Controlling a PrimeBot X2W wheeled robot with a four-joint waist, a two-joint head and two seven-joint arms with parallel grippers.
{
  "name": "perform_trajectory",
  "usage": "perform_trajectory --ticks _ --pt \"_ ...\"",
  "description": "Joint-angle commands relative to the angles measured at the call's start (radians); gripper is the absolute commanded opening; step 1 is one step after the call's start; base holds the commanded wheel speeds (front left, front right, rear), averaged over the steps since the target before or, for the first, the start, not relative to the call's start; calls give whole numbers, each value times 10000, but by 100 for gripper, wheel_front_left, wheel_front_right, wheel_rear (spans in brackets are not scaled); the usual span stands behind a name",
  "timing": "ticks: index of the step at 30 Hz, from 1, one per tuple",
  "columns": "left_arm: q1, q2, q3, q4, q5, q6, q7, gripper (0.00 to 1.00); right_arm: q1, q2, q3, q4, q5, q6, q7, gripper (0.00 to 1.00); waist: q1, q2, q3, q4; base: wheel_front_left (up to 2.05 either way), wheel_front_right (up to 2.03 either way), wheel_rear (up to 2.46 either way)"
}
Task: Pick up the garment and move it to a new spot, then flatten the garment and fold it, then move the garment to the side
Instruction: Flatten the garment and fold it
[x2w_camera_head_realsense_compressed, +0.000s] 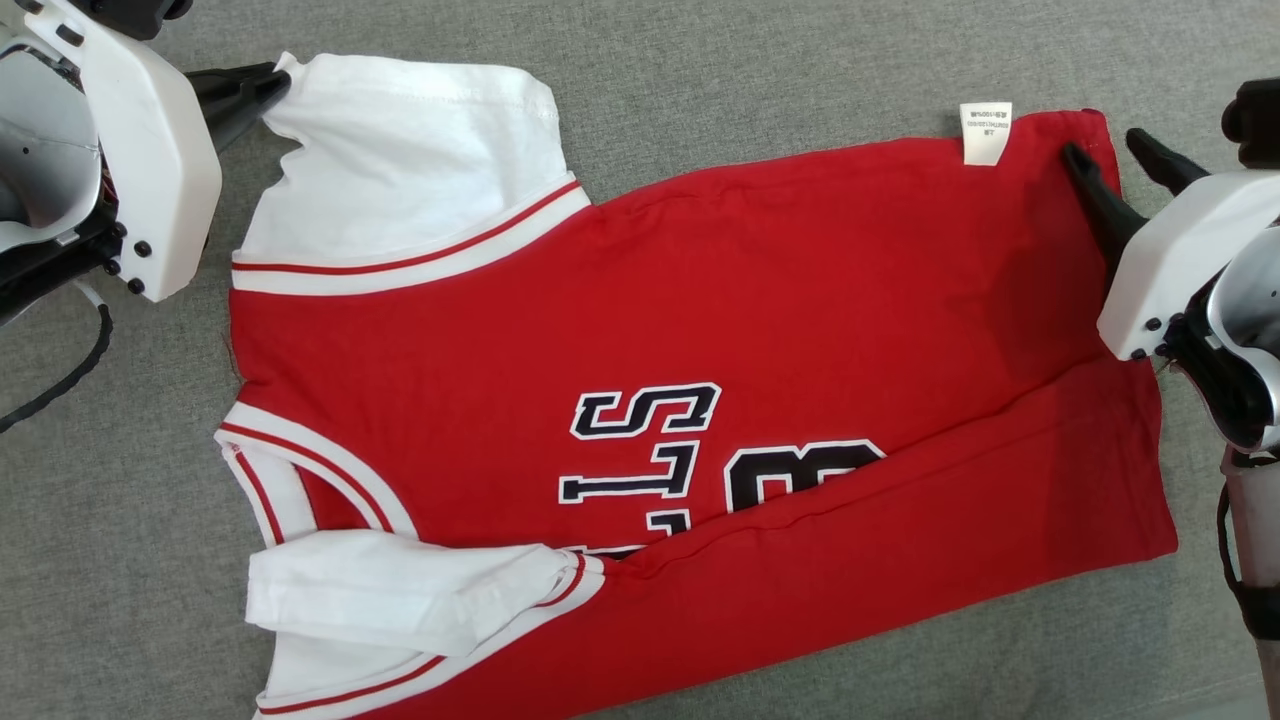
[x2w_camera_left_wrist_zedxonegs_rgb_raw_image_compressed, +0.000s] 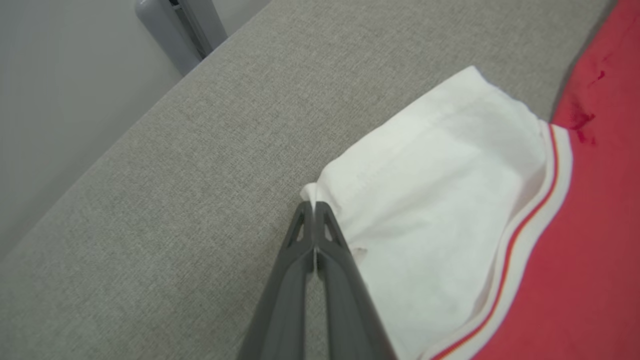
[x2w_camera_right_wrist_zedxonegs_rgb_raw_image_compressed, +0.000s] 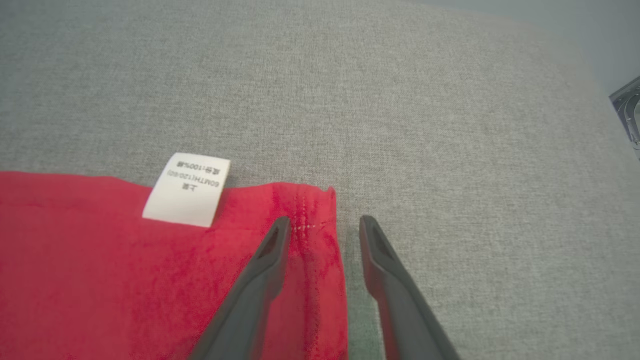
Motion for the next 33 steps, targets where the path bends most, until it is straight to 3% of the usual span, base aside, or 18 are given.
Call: perform_trajectory --ticks 1,2,10,17,24,28,33 --pt "-166 -23 -46 19 -20 -17 -71 0 -88 13 -39 55 71 -22 10 28 0 0 11 30 0 0 0" --pt "-185 -32 -87 27 -28 -17 -100 0 -117 -2 -13 84 100 -22 32 0 0 0 15 50 0 0 0" --pt "-283 -70 -298 153 111 -17 -653 0 -387 -236 32 41 146 -22 -291 0 0 0 -47 189 0 0 0" --pt "-529 -153 0 564 503 -15 -2317 0 -693 -443 -481 124 40 -22 -980 0 0 0 -260 387 0 0 0" --pt "-350 -293 246 775 390 -8 -3539 0 -304 -719 -961 -123 828 -22 -1071 0 0 0 -519 782 0 0 0" --pt "154 96 369 142 -98 34 -3836 0 365 -1089 -1112 -577 1324 -22 -816 0 0 0 -699 1003 0 0 0" --pt "1254 927 294 -1325 -537 450 -4164 0 1405 -1396 -1455 -1113 1741 -22 -519 0 0 0 -907 1246 0 0 0"
